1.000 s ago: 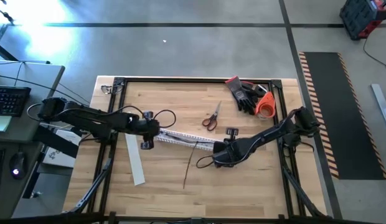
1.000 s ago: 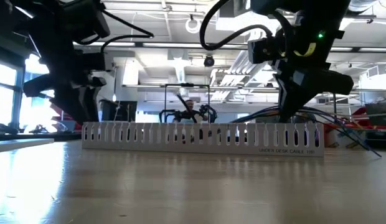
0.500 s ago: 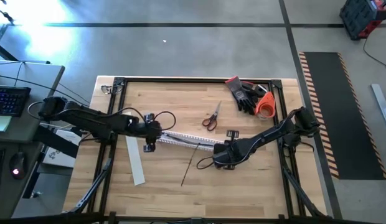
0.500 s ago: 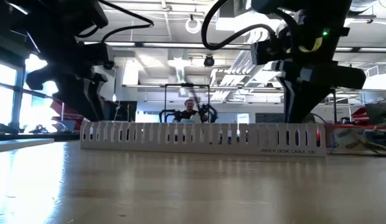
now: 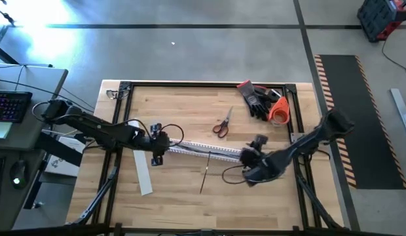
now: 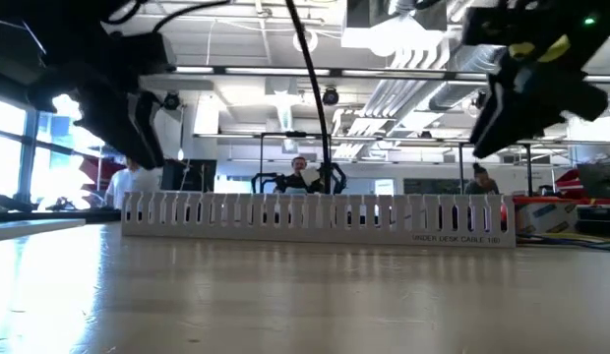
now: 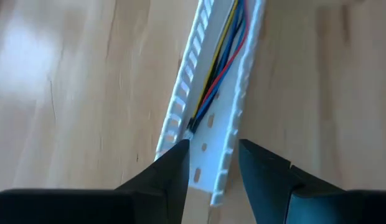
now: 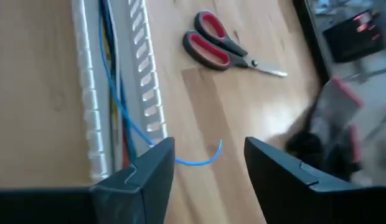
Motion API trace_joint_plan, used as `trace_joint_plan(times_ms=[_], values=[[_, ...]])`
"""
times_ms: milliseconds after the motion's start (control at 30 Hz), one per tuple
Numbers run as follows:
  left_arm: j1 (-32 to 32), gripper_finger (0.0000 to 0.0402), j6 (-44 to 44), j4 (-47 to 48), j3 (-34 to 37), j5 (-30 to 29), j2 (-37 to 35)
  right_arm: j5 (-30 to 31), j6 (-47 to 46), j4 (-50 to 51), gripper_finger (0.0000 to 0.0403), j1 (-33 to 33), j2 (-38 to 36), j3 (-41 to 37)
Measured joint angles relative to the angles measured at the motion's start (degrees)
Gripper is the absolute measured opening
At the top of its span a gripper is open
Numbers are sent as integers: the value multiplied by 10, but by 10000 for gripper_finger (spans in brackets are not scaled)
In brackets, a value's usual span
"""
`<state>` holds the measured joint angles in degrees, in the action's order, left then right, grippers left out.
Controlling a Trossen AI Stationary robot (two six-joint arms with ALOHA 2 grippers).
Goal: Ziptie cables
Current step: Put the zip tied cables into the white cable duct
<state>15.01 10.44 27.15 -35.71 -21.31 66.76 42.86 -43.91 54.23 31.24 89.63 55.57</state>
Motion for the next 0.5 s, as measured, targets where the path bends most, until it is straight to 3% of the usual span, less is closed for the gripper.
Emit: trace_joint_plan(times_ms=[267, 500], values=[[23, 119, -17, -2, -36, -26, 0, -184, -111, -32, 183, 5, -46, -77], [23, 119, -35, -4, -39, -35, 0, -113, -10, -30, 172, -14, -49, -96]])
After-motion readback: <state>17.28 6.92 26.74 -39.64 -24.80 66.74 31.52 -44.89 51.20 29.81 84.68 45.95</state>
